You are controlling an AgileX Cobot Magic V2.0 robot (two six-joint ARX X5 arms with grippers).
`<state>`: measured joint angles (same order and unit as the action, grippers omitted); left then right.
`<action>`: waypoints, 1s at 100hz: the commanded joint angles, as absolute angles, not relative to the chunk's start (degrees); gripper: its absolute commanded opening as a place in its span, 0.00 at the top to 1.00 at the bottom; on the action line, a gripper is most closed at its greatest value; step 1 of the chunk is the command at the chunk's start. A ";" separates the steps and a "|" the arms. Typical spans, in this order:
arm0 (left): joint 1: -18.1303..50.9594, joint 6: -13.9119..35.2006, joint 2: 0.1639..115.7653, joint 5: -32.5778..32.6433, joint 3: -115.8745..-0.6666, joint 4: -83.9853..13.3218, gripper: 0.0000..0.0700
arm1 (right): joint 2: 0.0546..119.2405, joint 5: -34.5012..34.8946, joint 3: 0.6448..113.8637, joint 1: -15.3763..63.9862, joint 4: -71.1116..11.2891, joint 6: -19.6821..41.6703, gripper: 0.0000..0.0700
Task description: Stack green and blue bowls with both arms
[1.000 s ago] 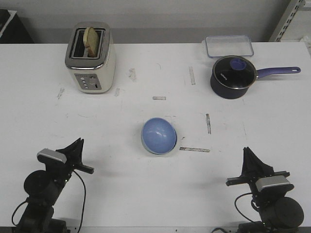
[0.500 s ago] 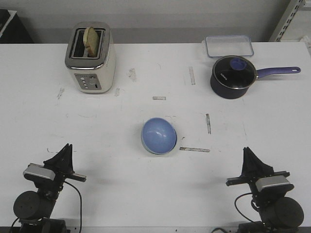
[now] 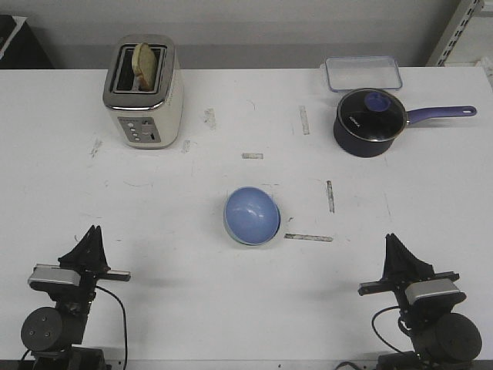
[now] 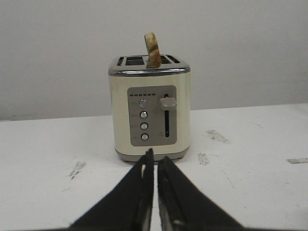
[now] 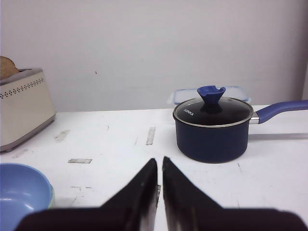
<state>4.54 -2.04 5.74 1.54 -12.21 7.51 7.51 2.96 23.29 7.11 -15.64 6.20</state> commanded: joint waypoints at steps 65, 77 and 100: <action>2.13 -2.17 0.19 1.74 -0.71 11.75 1.00 | 7.42 2.96 23.29 7.16 -15.05 5.96 0.99; 2.15 -2.20 0.19 1.78 -0.71 11.84 1.00 | 7.42 2.96 23.29 7.16 -15.05 5.96 0.99; 2.15 -2.20 0.19 2.87 -0.71 11.38 1.00 | 7.42 2.96 23.29 7.16 -15.05 5.96 0.99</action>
